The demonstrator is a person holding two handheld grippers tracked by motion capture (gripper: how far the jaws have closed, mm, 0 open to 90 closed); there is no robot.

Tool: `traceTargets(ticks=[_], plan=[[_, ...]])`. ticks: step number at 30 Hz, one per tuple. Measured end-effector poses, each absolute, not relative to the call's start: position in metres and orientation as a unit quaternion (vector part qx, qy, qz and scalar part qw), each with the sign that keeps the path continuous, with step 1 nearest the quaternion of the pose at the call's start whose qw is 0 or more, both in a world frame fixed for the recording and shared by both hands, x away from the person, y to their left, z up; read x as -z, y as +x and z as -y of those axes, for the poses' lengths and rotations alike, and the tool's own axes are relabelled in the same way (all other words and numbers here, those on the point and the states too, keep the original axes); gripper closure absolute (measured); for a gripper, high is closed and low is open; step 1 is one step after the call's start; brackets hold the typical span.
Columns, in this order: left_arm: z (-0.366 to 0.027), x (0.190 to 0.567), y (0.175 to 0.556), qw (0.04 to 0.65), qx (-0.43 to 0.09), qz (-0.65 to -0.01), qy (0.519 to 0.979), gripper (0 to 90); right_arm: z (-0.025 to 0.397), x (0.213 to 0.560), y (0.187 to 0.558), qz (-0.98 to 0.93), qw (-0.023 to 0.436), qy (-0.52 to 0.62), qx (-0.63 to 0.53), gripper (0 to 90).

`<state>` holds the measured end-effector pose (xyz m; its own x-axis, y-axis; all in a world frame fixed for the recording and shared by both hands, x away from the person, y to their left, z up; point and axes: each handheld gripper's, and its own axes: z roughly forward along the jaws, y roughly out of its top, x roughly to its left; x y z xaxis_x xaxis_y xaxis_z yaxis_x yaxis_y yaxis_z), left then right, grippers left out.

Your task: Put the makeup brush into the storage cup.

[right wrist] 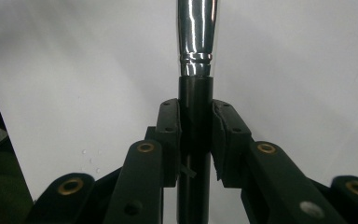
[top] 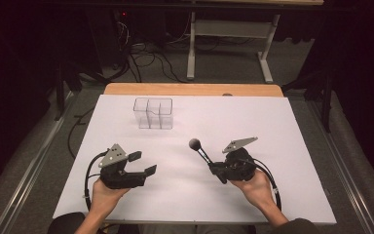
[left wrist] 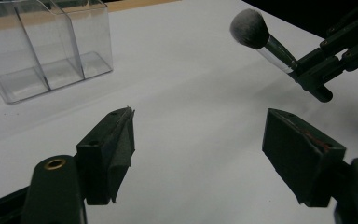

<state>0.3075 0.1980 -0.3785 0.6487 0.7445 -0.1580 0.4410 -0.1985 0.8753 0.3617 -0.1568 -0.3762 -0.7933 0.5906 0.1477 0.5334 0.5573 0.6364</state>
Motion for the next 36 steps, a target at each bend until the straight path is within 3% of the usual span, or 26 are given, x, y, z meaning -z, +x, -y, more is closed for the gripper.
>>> traceTargets(ticks=[36], plan=[[-0.131, 0.363, 0.329, 0.506, -0.111, -0.346, 0.783, 25.7, 0.161, 0.366, 0.359, -0.868, 0.051, 0.322, -0.374, 76.6]])
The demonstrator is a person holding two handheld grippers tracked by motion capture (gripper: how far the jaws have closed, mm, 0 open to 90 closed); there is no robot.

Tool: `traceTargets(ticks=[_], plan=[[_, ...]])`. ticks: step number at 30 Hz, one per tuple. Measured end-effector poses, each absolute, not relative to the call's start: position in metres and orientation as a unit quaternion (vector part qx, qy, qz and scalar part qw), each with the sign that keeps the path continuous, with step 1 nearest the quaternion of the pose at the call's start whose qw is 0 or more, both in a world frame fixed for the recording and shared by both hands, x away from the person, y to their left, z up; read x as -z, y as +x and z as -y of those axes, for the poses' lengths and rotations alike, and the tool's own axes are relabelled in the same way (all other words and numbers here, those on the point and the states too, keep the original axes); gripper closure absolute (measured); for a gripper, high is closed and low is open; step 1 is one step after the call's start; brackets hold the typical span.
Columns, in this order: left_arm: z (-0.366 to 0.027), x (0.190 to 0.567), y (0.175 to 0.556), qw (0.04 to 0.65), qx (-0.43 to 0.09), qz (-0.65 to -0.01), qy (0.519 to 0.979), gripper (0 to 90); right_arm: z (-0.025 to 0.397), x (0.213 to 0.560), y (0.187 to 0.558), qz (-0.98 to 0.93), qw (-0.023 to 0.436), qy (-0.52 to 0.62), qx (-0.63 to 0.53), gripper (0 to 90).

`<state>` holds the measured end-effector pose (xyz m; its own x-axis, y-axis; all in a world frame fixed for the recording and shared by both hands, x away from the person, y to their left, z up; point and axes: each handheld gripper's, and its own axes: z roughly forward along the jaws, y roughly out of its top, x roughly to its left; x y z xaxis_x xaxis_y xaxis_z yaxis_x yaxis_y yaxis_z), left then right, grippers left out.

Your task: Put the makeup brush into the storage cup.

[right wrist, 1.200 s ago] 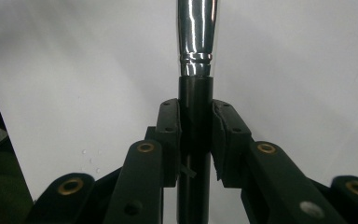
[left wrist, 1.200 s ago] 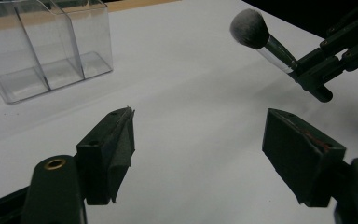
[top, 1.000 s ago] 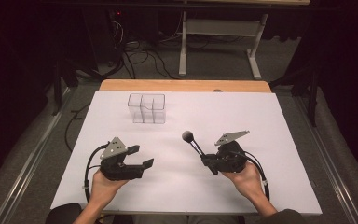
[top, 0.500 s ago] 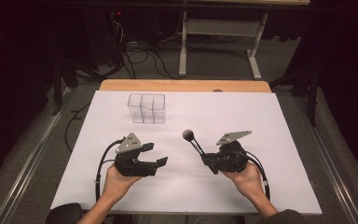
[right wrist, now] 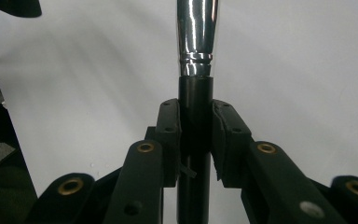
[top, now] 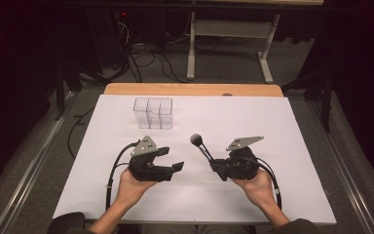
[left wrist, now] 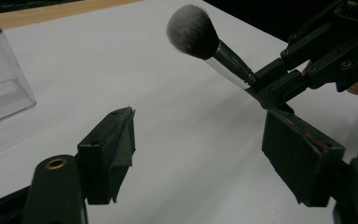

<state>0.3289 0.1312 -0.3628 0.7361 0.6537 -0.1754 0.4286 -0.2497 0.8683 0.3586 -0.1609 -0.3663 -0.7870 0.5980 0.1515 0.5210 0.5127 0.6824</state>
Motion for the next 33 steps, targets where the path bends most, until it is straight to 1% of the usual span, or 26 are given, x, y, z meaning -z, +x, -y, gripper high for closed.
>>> traceTargets(ticks=[6, 9, 17, 33], plan=[[-0.12, 0.366, 0.332, 0.511, -0.103, -0.344, 0.781, 25.9, 0.159, 0.366, 0.357, -0.867, 0.051, 0.322, -0.378, 76.6], [-0.117, 0.368, 0.332, 0.504, -0.106, -0.341, 0.786, 26.0, 0.159, 0.365, 0.357, -0.867, 0.055, 0.32, -0.378, 76.6], [-0.116, 0.371, 0.334, 0.509, -0.113, -0.349, 0.779, 26.3, 0.151, 0.367, 0.355, -0.874, 0.057, 0.304, -0.375, 76.6], [-0.108, 0.379, 0.335, 0.503, -0.101, -0.354, 0.782, 26.5, 0.137, 0.366, 0.35, -0.876, 0.063, 0.294, -0.378, 76.6]])
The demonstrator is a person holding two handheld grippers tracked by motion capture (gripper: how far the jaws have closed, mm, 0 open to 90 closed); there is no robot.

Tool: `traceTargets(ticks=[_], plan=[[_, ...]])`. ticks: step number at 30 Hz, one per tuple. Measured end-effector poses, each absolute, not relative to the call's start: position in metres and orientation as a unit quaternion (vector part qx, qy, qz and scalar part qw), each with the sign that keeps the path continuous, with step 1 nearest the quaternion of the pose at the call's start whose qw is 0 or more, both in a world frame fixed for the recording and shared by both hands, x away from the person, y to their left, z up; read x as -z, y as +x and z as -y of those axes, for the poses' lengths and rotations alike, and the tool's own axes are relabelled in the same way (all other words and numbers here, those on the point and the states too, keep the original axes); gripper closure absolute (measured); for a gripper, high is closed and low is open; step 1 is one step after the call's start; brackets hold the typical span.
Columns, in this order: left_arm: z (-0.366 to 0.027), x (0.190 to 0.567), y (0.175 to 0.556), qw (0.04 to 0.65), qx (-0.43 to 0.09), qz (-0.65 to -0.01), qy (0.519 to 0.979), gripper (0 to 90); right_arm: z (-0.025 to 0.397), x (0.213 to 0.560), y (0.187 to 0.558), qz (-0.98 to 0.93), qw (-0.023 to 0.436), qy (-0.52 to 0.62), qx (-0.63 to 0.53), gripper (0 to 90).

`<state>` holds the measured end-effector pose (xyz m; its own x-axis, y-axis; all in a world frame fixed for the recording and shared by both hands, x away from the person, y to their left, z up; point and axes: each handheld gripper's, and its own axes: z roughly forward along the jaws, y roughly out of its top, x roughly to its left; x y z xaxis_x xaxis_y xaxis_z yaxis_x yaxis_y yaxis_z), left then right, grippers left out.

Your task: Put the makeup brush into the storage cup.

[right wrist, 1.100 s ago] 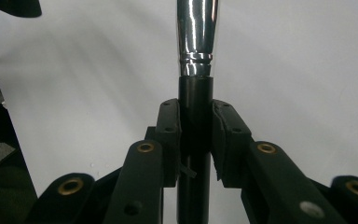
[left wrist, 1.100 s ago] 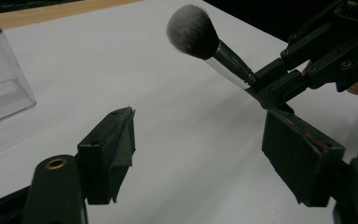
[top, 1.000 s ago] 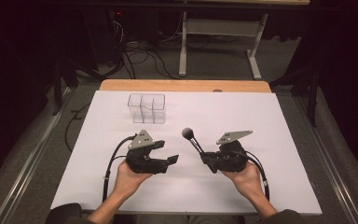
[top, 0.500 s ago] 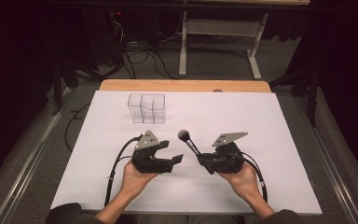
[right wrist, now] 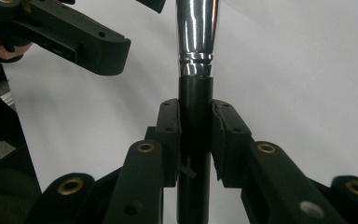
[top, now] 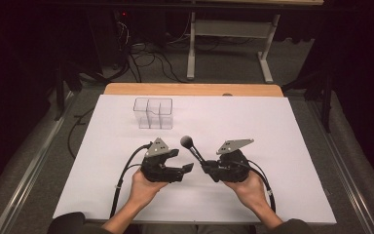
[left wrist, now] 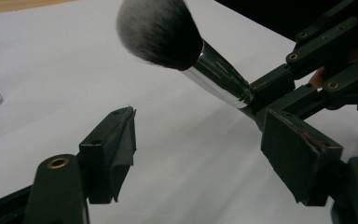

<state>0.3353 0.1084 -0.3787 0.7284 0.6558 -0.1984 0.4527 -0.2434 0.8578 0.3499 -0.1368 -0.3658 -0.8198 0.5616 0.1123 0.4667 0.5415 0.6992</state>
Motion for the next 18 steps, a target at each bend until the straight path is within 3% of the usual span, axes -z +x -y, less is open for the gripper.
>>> traceTargets(ticks=[18], plan=[[-0.109, 0.38, 0.338, 0.511, -0.079, -0.371, 0.771, 36.1, 0.125, 0.366, 0.346, -0.878, 0.068, 0.278, -0.383, 76.5]])
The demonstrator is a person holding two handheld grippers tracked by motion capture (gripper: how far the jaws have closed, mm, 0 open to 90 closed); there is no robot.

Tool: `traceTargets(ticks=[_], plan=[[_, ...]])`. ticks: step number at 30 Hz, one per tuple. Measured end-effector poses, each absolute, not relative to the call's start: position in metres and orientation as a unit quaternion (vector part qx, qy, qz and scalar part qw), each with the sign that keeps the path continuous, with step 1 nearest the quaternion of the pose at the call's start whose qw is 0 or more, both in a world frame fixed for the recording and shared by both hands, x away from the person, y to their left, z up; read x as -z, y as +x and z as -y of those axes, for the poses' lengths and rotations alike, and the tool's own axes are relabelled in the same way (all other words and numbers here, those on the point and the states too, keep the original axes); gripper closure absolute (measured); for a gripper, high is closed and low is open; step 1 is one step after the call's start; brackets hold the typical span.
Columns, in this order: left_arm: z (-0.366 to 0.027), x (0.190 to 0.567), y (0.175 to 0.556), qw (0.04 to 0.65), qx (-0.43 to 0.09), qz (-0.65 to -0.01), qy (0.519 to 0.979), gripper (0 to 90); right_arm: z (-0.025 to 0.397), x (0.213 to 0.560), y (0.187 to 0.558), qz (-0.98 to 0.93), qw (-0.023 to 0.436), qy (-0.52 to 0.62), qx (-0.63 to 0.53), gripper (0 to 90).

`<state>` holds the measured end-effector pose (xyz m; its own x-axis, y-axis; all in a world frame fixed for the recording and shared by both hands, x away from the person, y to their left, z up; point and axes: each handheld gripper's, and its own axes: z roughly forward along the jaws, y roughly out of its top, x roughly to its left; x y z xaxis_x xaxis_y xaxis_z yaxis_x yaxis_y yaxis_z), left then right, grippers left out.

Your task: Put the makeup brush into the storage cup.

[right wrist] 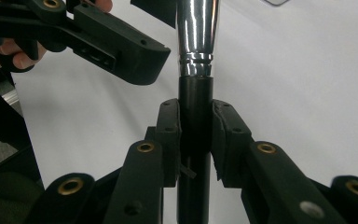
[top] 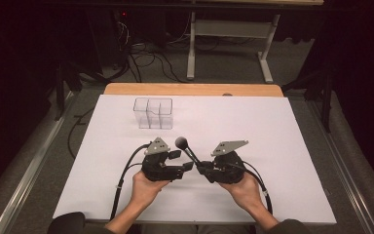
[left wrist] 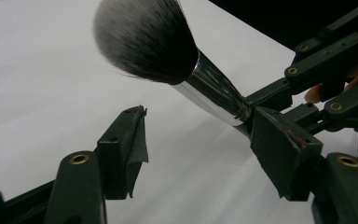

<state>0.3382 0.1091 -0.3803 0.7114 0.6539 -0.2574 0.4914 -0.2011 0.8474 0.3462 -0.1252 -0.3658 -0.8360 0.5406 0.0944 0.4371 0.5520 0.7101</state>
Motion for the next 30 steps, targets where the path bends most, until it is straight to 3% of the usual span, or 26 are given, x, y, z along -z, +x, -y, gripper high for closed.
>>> traceTargets(ticks=[16, 30], plan=[[-0.107, 0.38, 0.337, 0.514, -0.073, -0.369, 0.771, 46.7, 0.116, 0.368, 0.344, -0.883, 0.064, 0.269, -0.38, 76.5], [-0.106, 0.379, 0.333, 0.527, -0.073, -0.367, 0.763, 50.4, 0.112, 0.369, 0.342, -0.883, 0.068, 0.262, -0.383, 76.5]])
